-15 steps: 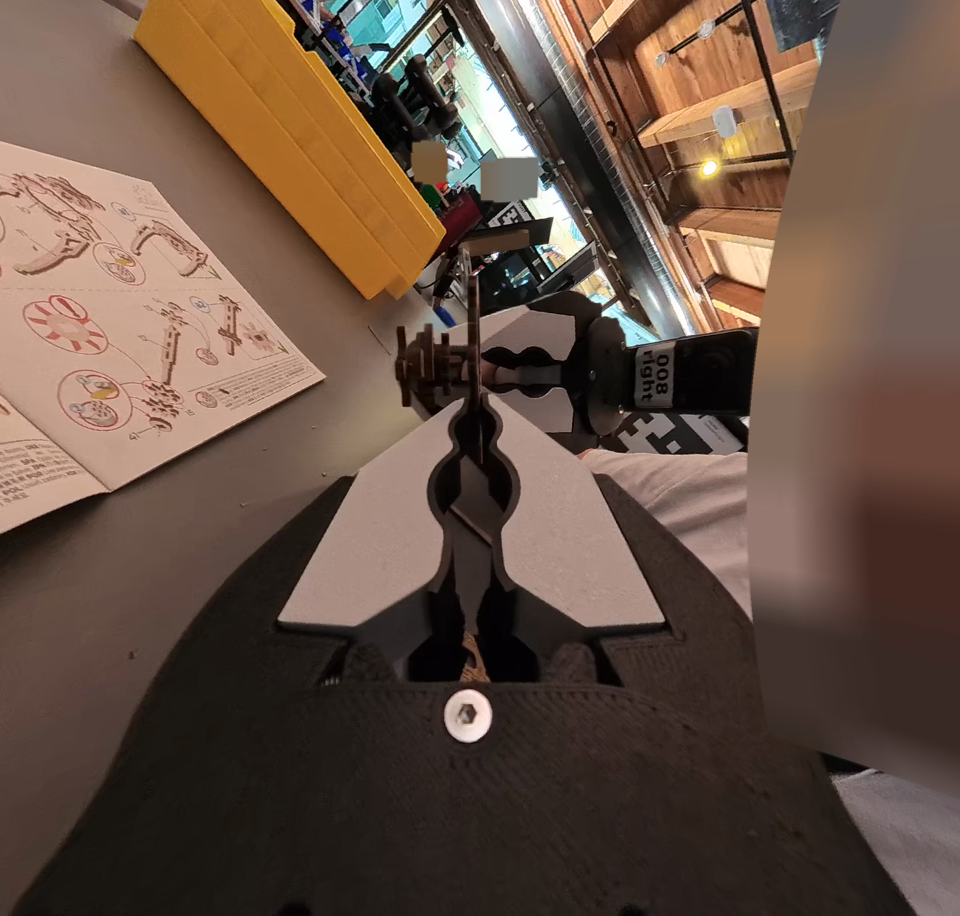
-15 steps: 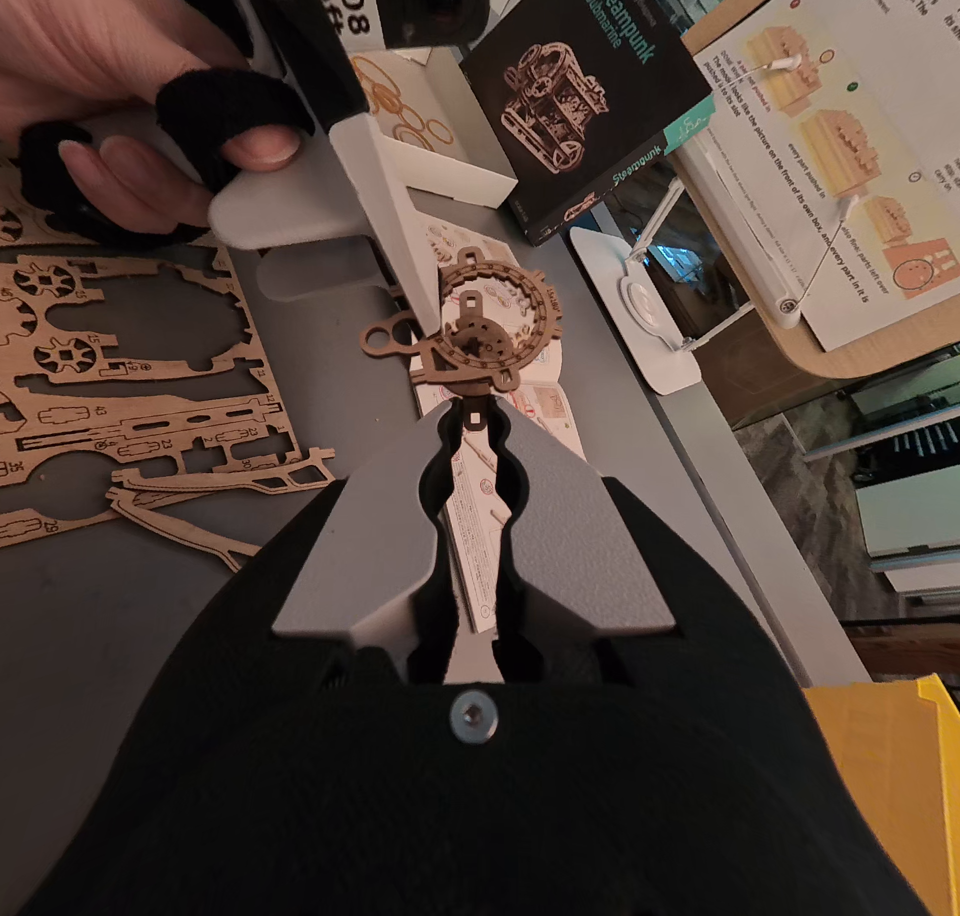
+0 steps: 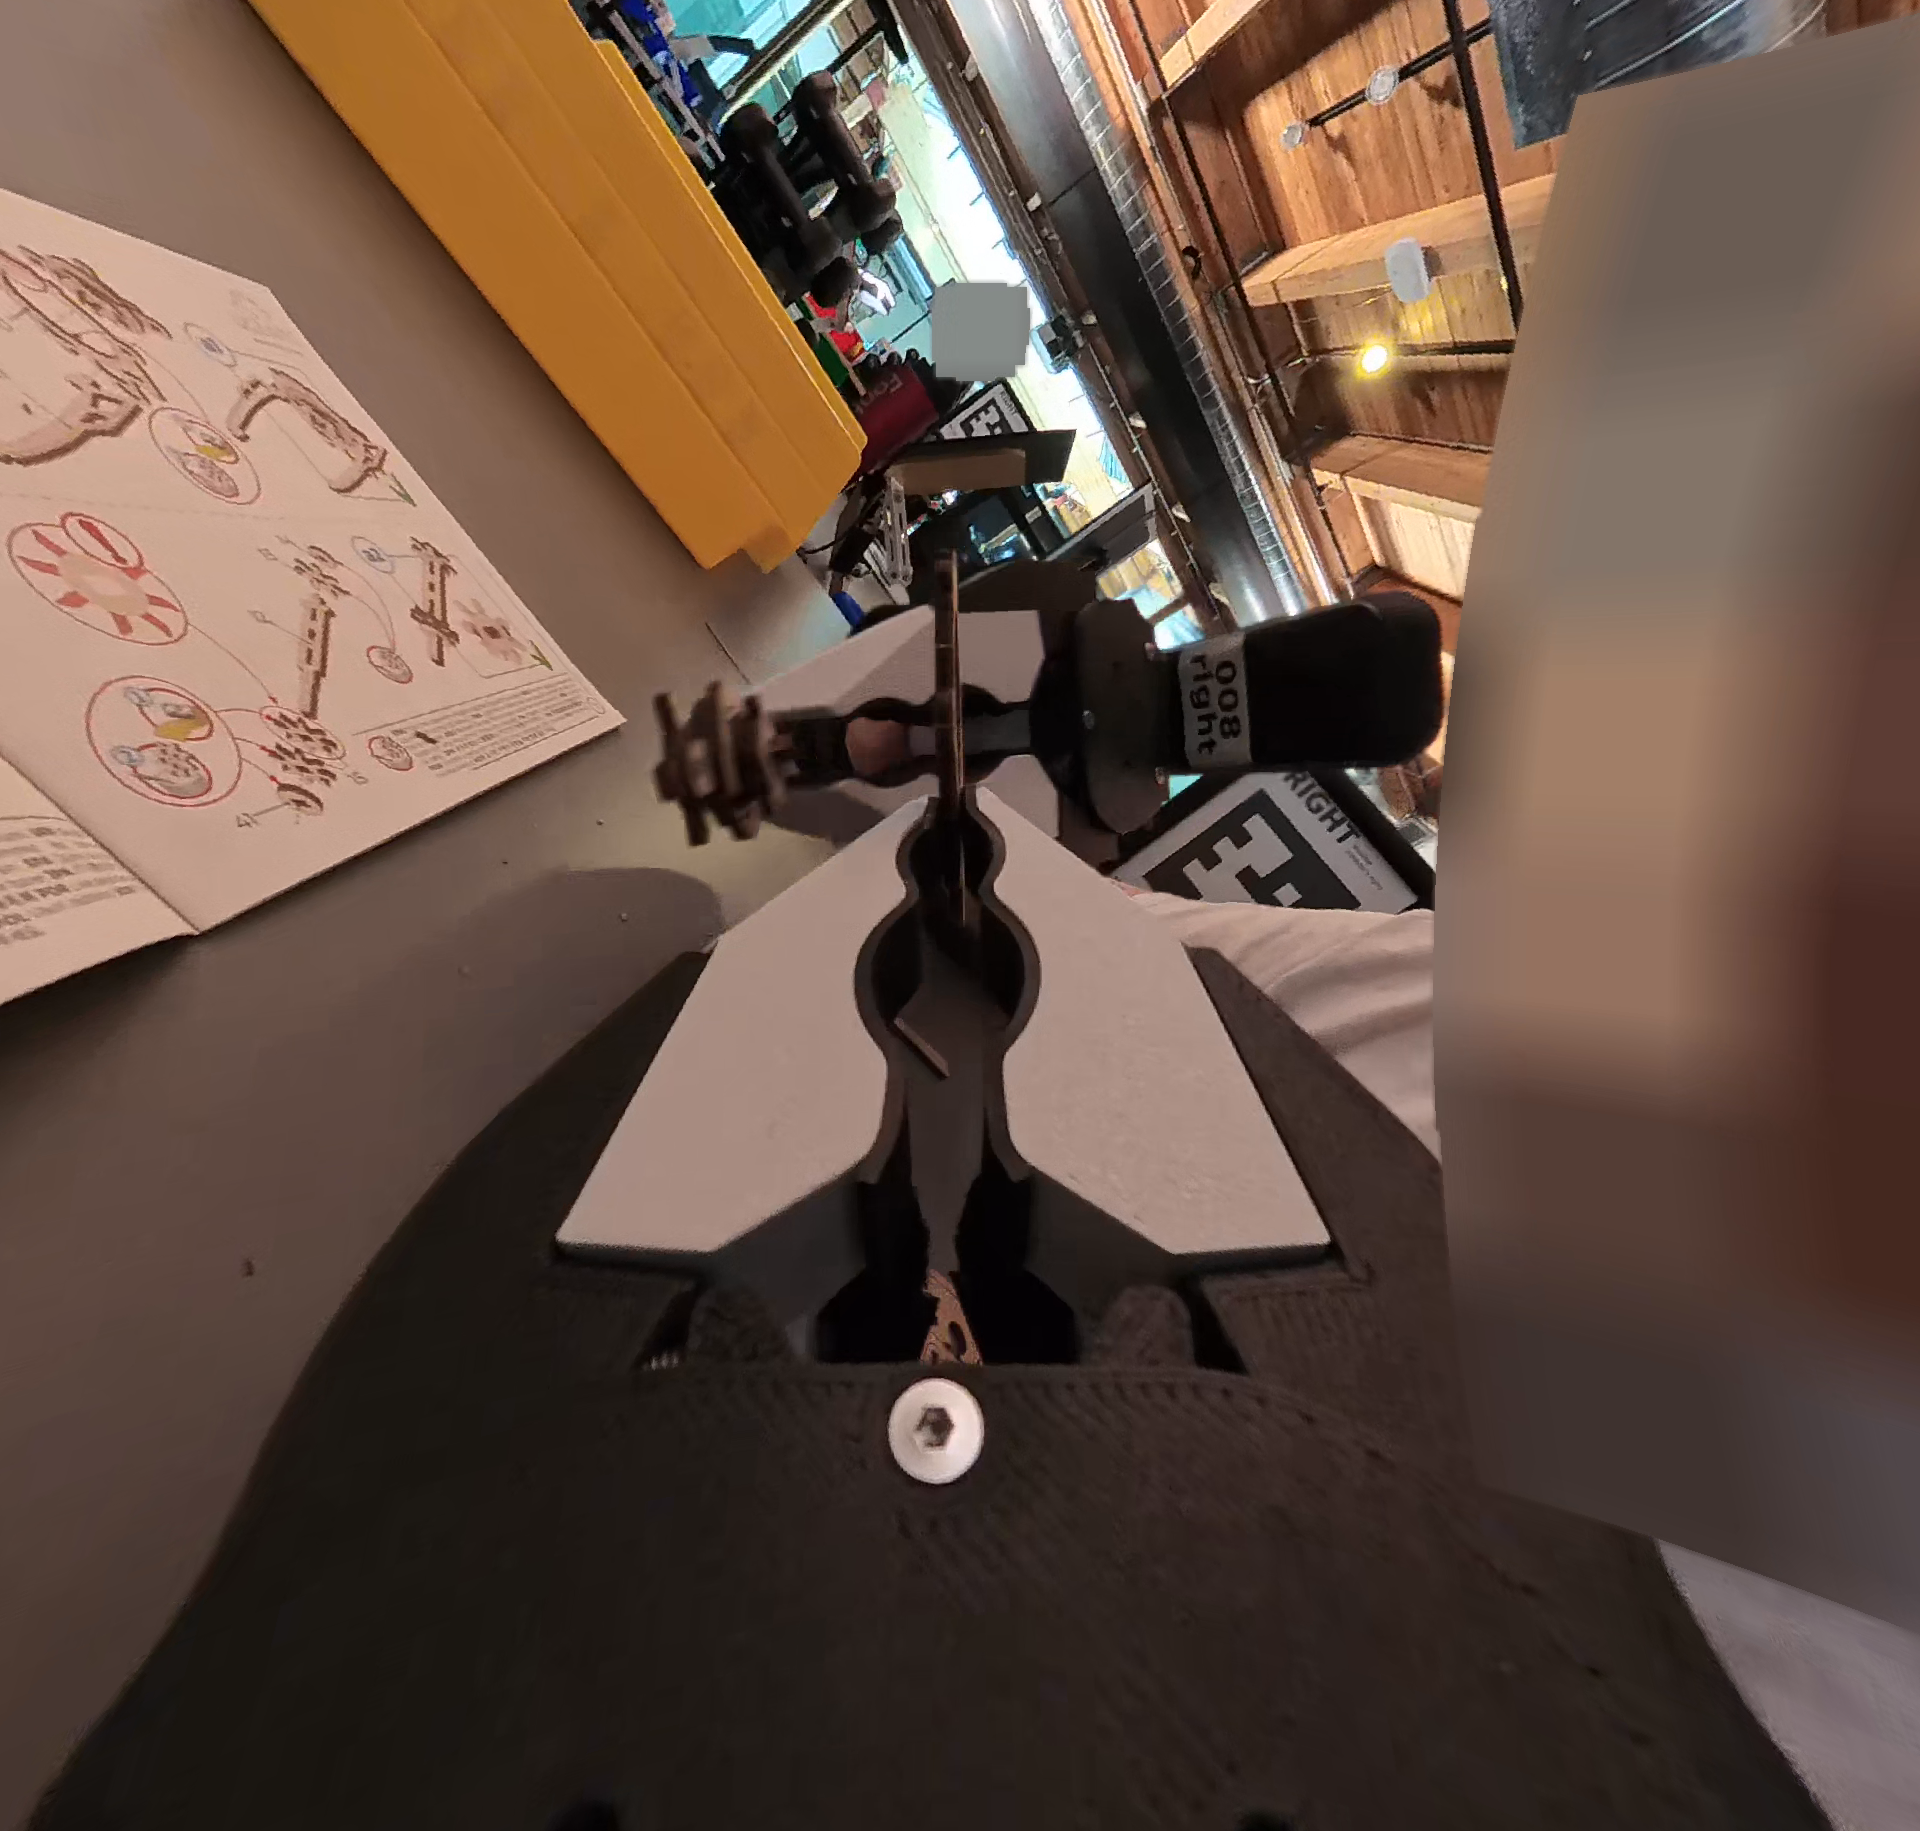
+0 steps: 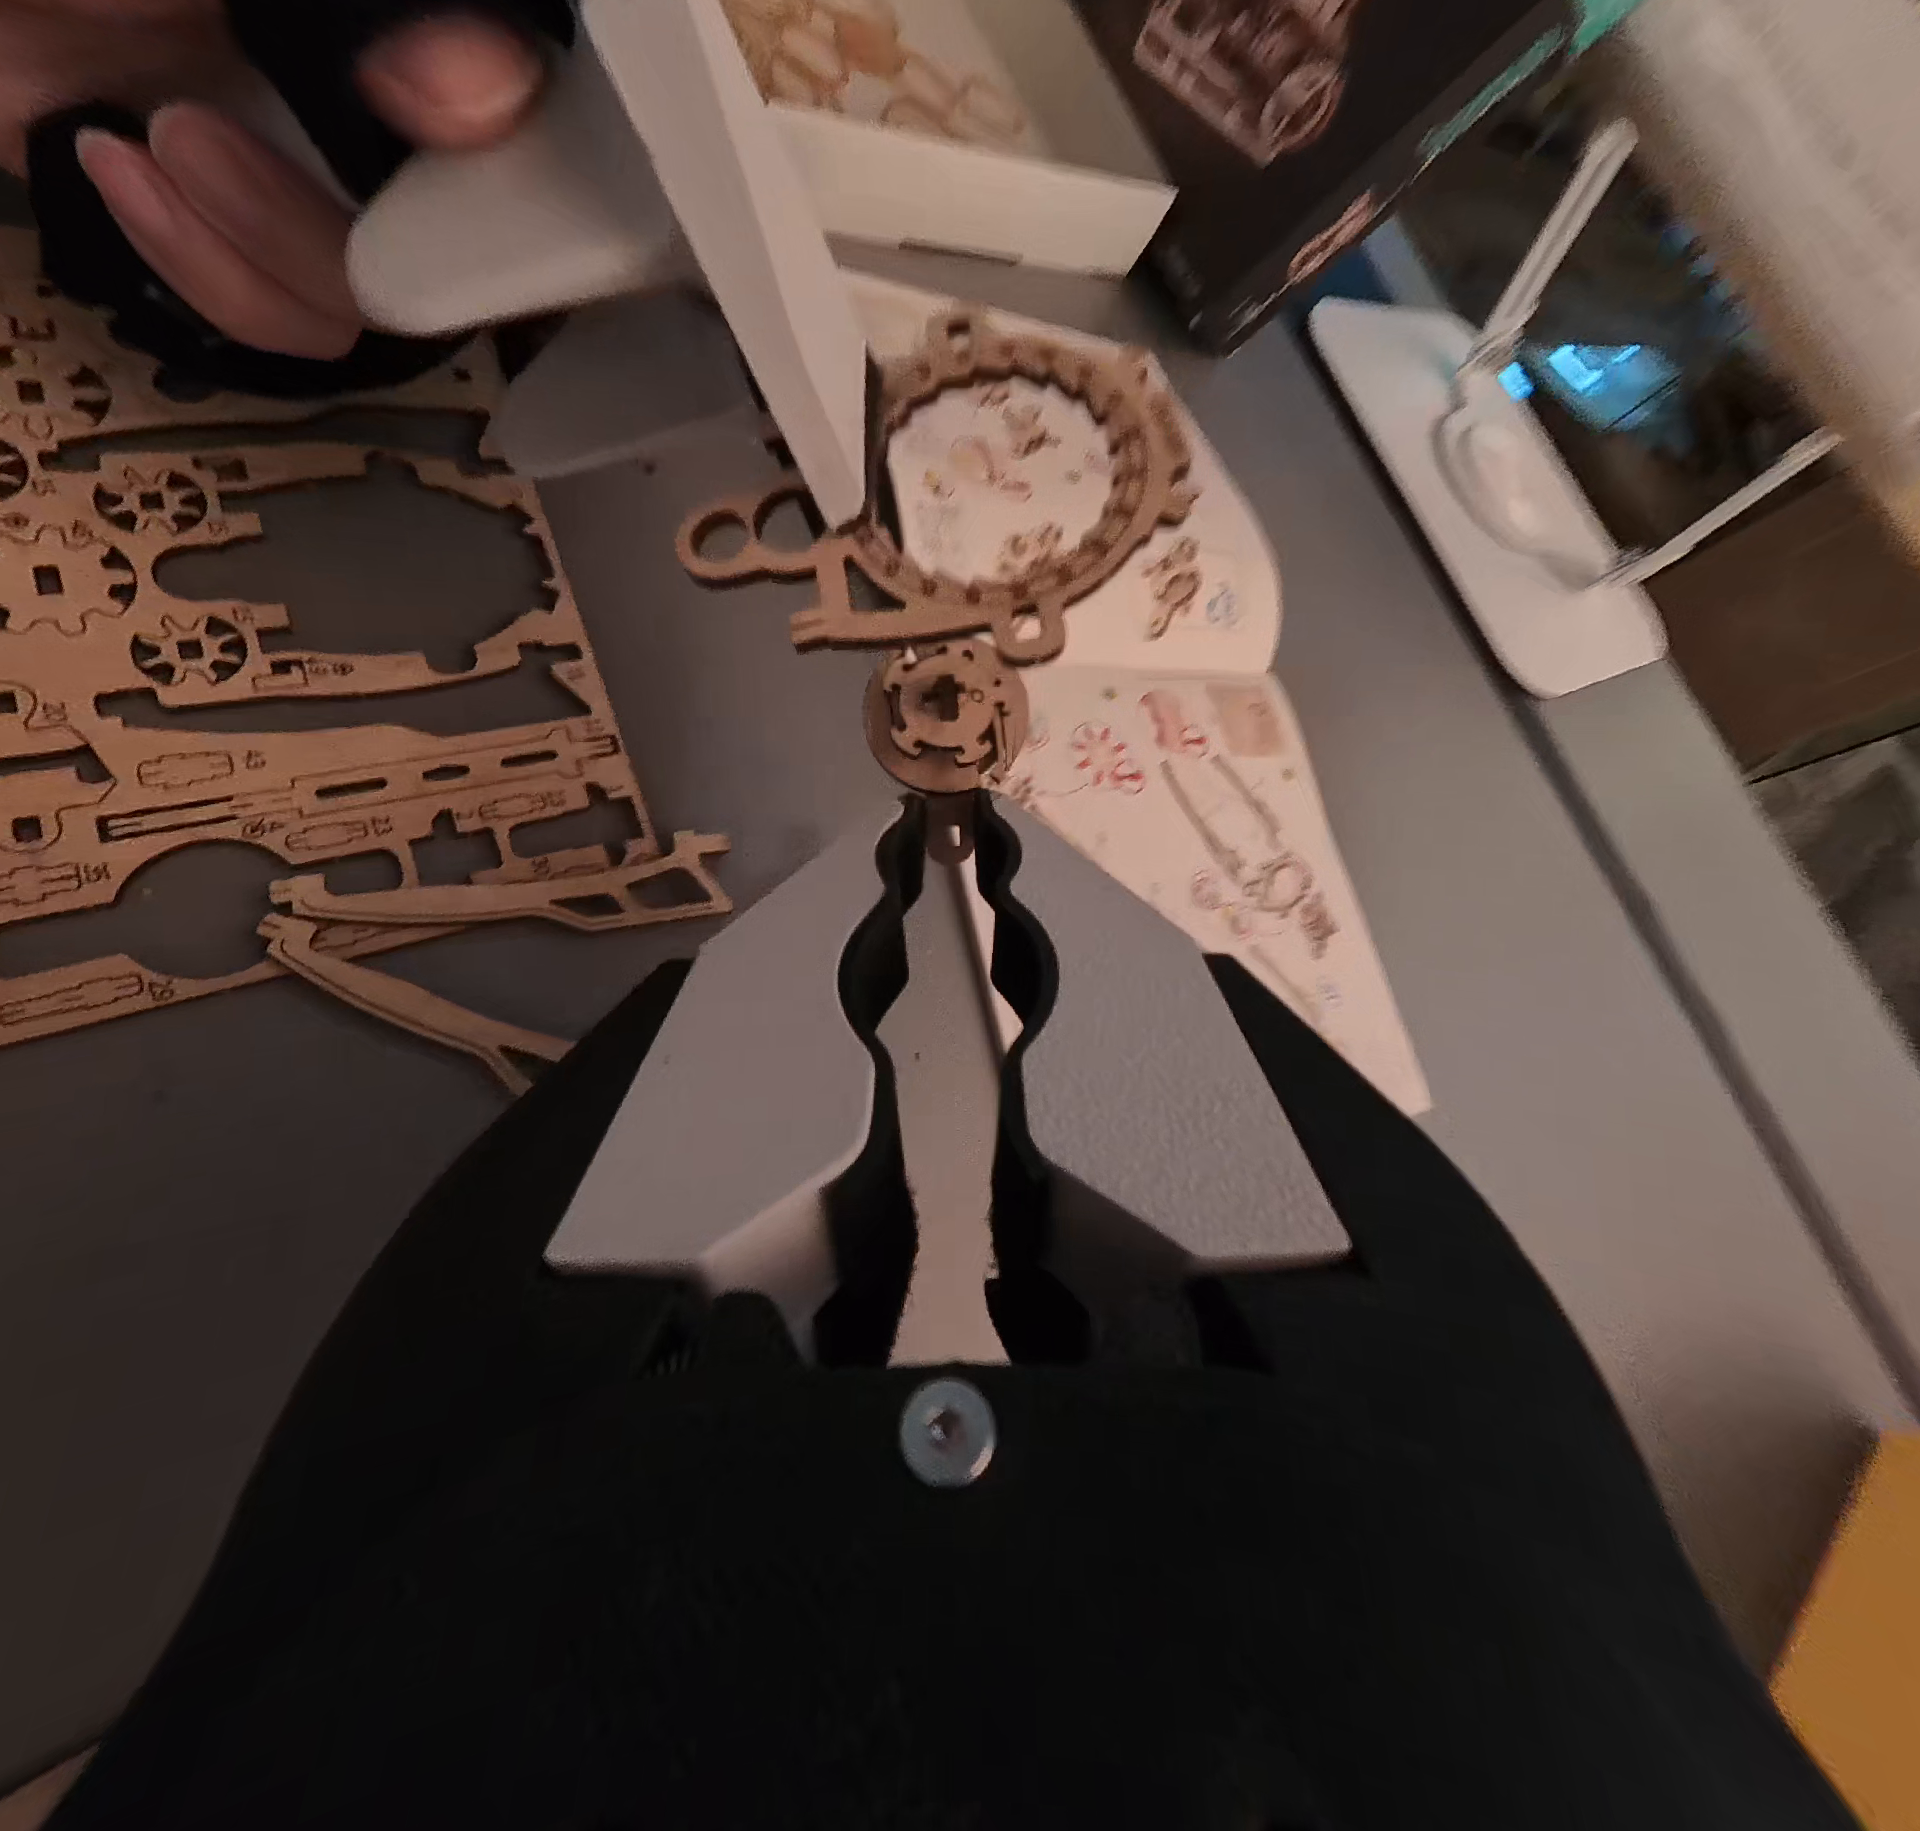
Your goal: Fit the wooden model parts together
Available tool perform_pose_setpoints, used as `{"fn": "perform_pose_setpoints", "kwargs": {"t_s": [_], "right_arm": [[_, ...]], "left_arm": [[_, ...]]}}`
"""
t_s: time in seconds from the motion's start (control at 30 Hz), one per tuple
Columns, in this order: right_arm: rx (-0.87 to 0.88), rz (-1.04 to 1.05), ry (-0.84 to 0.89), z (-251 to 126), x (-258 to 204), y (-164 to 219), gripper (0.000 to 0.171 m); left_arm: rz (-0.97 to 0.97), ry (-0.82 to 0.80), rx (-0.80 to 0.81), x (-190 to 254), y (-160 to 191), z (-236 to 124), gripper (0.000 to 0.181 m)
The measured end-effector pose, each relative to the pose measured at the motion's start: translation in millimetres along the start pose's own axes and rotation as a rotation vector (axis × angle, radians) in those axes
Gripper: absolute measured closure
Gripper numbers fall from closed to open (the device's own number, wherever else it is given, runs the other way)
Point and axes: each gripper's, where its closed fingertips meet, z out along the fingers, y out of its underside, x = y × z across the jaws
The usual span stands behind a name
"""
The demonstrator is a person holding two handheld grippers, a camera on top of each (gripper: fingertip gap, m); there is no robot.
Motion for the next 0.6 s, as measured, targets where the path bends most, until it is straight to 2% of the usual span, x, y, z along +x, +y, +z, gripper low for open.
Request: {"fn": "perform_pose_setpoints", "kwargs": {"t_s": [0.17,0.33,0.6], "right_arm": [[-0.066,0.108,-0.122,11.1,-12.1,17.7,0.163],[-0.130,0.104,-0.158,19.0,-19.3,31.9,0.163],[-0.141,0.132,-0.179,20.9,-19.7,36.1,0.160]], "left_arm": [[0.011,-0.062,0.021,-8.6,-5.8,-7.2,0.181],[-0.041,-0.157,-0.028,-28.0,3.9,-9.5,0.181],[-0.131,-0.178,-0.039,-38.6,9.5,-11.9,0.181]]}}
